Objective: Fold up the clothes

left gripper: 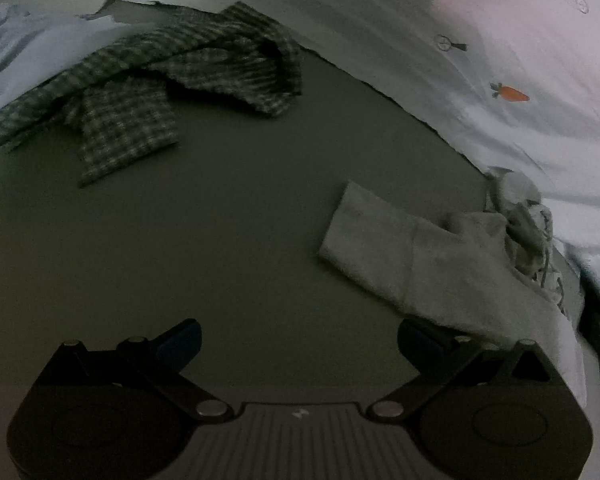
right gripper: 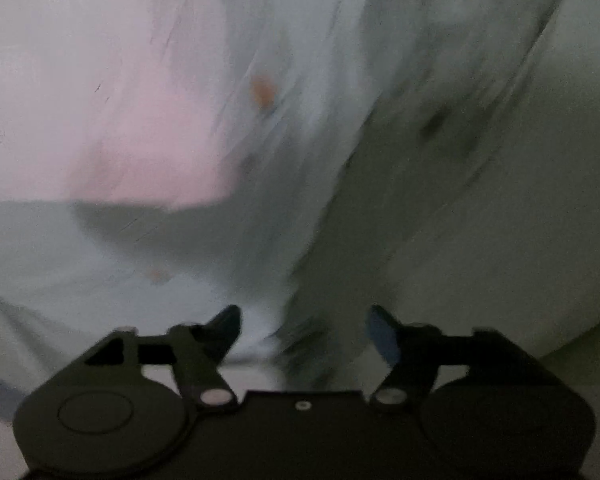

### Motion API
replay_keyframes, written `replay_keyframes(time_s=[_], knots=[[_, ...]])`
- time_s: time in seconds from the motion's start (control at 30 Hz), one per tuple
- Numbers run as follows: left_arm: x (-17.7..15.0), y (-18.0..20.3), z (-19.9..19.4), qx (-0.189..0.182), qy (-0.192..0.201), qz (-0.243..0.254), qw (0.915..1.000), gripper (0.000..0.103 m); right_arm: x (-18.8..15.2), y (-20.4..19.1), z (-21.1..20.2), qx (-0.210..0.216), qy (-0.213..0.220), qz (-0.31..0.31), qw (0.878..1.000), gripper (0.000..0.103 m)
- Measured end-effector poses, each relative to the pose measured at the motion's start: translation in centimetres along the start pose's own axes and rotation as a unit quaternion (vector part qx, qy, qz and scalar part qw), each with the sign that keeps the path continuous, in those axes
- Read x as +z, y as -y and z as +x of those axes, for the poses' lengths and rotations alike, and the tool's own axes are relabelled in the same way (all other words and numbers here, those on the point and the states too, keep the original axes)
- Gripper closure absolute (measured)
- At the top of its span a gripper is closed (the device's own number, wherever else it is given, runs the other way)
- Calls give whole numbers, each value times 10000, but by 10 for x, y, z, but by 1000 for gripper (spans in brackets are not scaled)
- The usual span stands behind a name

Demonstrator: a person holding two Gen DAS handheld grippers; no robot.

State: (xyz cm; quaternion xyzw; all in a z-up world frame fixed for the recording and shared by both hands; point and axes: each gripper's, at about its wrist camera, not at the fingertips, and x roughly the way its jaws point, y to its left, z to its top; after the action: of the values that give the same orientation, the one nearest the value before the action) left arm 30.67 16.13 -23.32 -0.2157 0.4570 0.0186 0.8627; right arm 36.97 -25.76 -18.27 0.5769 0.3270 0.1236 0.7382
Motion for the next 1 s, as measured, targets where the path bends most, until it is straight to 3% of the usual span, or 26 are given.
replay_keyframes(time_s=[0.07, 0.13, 0.2, 0.27, 0.37, 0.53, 0.67, 0.8, 0.87, 0.93, 1.0], knots=[[5, 5, 7, -21, 15, 132, 9999, 0, 17, 11, -31, -618, 429, -324, 9966, 25], [8, 11, 15, -40, 0, 250, 9997, 0, 26, 15, -63, -1366, 885, -864, 9829, 16], [11, 16, 23, -10, -21, 342, 9994, 0, 29, 13, -91, -2306, 1342, -1723, 9482, 8], [15, 22, 30, 47, -29, 458, 9989, 0, 24, 14, -109, -3112, 1580, -2539, 9021, 5], [19, 32, 39, 156, 8, 673, 9976, 0, 16, 26, -128, -3861, 1547, -3265, 8488, 4], [26, 44, 51, 365, 93, 818, 9959, 1, 4, 49, -127, -4615, 1209, -3772, 7938, 4], [27, 55, 55, 423, 148, 962, 9943, 14, 1, 59, -98, -4972, 1009, -4293, 7472, 4], [22, 64, 58, 704, 279, 1310, 9885, 32, 6, 56, -92, -5016, 1104, -4542, 7279, 4], [18, 68, 59, 905, 376, 1485, 9840, 46, 15, 61, -94, -5335, 1267, -4408, 7107, 4], [19, 65, 57, 907, 437, 1418, 9848, 54, 25, 71, -101, -5637, 1420, -4076, 7042, 4], [21, 61, 55, 924, 466, 1252, 9867, 62, 31, 79, -112, -5511, 1471, -3845, 7258, 2]])
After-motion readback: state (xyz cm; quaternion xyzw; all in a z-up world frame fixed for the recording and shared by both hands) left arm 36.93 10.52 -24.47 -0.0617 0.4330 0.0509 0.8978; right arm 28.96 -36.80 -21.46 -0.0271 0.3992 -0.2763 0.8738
